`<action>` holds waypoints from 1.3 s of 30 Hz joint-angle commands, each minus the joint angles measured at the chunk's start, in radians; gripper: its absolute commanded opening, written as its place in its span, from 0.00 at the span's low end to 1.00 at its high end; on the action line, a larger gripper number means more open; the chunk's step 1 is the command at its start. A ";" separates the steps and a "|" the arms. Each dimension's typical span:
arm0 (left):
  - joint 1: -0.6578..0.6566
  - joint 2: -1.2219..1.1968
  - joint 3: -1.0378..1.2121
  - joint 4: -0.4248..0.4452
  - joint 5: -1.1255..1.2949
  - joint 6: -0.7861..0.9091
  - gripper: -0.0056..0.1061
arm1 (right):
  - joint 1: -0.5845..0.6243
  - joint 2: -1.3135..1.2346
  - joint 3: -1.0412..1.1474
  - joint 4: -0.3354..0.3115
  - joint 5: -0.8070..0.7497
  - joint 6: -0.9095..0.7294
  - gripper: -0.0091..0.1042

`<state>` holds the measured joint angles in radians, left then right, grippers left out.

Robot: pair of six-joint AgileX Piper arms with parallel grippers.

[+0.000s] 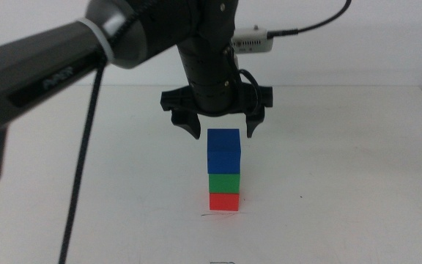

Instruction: Stack red cubes first, then green, then blue cubes in a specific spot.

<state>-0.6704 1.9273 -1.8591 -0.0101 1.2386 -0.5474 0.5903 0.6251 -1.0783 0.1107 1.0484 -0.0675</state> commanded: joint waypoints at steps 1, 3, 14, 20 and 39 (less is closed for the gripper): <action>0.004 -0.087 -0.035 0.004 0.075 0.009 0.89 | -0.005 0.007 -0.022 -0.005 -0.063 -0.010 0.86; 0.011 -0.114 -0.035 0.004 0.075 0.031 0.89 | -0.005 0.007 -0.022 -0.005 -0.063 -0.010 0.86; 0.044 -0.341 -0.035 0.182 0.075 0.179 0.89 | -0.005 0.007 -0.022 -0.005 -0.063 -0.010 0.86; 0.047 -0.481 -0.034 0.341 0.075 0.233 0.89 | -0.005 0.007 -0.022 -0.005 -0.063 -0.010 0.86; 0.625 -0.983 0.464 -0.019 -0.500 0.626 0.89 | -0.005 0.005 -0.022 0.002 -0.063 -0.010 0.86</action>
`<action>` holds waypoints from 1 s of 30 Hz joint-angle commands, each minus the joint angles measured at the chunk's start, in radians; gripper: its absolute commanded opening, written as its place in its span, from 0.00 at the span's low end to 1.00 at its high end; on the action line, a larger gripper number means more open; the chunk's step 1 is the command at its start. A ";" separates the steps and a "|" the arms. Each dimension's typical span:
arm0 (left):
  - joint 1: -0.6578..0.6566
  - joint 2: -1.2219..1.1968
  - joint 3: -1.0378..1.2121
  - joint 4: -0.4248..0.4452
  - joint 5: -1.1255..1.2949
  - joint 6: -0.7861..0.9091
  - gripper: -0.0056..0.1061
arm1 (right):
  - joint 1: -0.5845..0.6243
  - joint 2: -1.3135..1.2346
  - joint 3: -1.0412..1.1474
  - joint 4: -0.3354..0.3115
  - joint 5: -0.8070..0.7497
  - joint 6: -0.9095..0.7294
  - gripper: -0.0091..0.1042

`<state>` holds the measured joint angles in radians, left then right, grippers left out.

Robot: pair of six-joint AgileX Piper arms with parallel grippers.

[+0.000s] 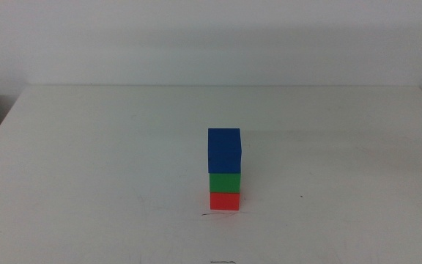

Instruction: Stack red cubes first, then green, then blue cubes in a specific spot.

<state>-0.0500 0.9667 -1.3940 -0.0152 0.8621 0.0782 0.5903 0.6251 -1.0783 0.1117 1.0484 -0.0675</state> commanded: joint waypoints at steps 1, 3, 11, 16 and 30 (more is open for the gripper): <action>0.004 -0.025 0.012 -0.014 -0.132 0.000 0.89 | -0.005 0.005 -0.022 0.001 -0.063 -0.010 0.86; 0.003 -0.037 0.034 -0.014 -0.146 0.000 0.89 | -0.005 0.005 -0.022 0.001 -0.063 -0.010 0.86; 0.003 -0.038 0.062 -0.007 -0.145 0.000 0.89 | -0.005 0.005 -0.022 0.001 -0.063 -0.010 0.86; 0.003 -0.030 0.062 -0.007 -0.145 0.000 0.89 | -0.005 0.005 -0.022 -0.016 -0.063 -0.010 0.86; 0.003 -0.102 0.166 0.005 -0.225 0.000 0.89 | -0.007 -0.059 0.218 -0.209 -0.474 -0.010 0.86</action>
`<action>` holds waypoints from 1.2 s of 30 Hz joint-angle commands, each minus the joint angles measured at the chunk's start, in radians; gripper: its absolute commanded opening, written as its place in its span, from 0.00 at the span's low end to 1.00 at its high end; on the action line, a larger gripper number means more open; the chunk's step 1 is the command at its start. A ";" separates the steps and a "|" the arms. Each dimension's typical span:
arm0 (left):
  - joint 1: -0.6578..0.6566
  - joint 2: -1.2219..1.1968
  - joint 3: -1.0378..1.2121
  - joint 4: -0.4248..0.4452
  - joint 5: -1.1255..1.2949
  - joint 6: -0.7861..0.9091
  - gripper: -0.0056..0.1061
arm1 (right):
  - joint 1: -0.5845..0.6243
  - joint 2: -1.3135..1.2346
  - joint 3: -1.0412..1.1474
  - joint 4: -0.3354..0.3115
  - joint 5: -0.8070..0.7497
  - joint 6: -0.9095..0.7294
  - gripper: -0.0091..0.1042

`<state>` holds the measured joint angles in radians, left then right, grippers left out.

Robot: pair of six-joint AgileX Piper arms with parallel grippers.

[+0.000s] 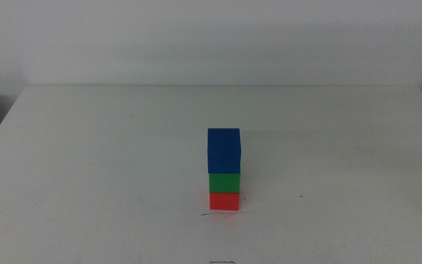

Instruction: Stack red cubes first, then green, then blue cubes in a specific spot.

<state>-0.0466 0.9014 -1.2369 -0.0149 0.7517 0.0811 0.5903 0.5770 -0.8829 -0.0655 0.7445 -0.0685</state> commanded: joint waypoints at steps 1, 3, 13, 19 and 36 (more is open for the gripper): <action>0.000 -0.069 0.052 0.015 -0.147 -0.003 0.89 | -0.009 -0.027 0.072 -0.044 -0.230 -0.008 0.86; 0.000 -0.138 0.137 0.015 -0.235 -0.003 0.89 | -0.038 -0.065 0.165 -0.059 -0.324 -0.008 0.86; 0.000 -0.449 0.614 0.004 -0.715 -0.003 0.89 | -0.387 -0.401 0.609 0.011 -0.409 -0.008 0.86; 0.000 -0.615 0.859 0.004 -0.760 -0.003 0.89 | -0.587 -0.589 0.797 0.008 -0.431 -0.008 0.86; 0.000 -0.942 1.265 0.002 -0.737 -0.003 0.89 | -0.663 -0.604 0.899 0.065 -0.428 -0.008 0.86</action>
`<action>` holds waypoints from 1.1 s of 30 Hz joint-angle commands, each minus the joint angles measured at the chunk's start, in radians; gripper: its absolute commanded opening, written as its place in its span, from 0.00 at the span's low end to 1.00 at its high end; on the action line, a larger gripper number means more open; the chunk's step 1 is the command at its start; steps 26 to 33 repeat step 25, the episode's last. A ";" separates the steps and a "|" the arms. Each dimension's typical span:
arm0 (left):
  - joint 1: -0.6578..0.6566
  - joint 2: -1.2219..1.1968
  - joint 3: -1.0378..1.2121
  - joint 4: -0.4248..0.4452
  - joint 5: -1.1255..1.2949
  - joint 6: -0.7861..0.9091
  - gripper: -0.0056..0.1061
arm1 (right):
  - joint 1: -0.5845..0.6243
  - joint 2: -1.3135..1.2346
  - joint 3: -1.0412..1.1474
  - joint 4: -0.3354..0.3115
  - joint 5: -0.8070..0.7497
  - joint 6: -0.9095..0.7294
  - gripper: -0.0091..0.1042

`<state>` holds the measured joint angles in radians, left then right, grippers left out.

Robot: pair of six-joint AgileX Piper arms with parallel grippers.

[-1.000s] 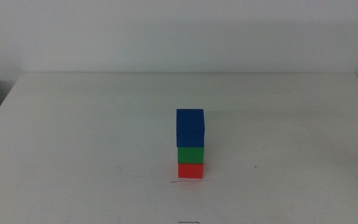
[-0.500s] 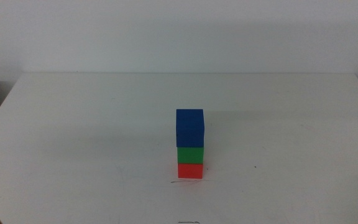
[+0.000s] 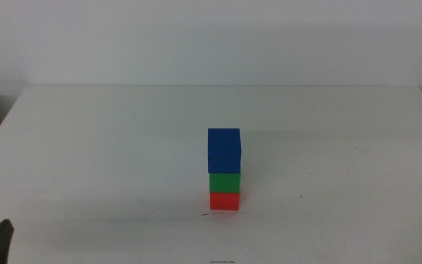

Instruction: Stack red cubes first, then green, then blue cubes in a specific spot.

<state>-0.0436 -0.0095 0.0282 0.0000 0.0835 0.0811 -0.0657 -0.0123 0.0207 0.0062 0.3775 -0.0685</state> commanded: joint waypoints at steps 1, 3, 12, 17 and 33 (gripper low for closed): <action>-0.003 -0.030 -0.002 -0.017 -0.060 -0.003 0.89 | -0.008 -0.015 -0.004 -0.006 -0.061 -0.008 0.86; -0.003 -0.030 -0.002 -0.041 -0.072 -0.003 0.89 | -0.008 -0.015 -0.004 -0.006 -0.061 -0.008 0.86; -0.003 -0.030 -0.001 -0.168 -0.051 -0.003 0.89 | -0.008 -0.015 -0.004 -0.006 -0.061 -0.008 0.86; -0.003 -0.028 -0.001 -0.168 0.012 -0.003 0.89 | -0.008 -0.015 -0.004 -0.006 -0.061 -0.008 0.86; -0.003 -0.028 -0.001 -0.168 0.006 -0.003 0.89 | -0.008 -0.015 -0.004 -0.006 -0.061 -0.008 0.86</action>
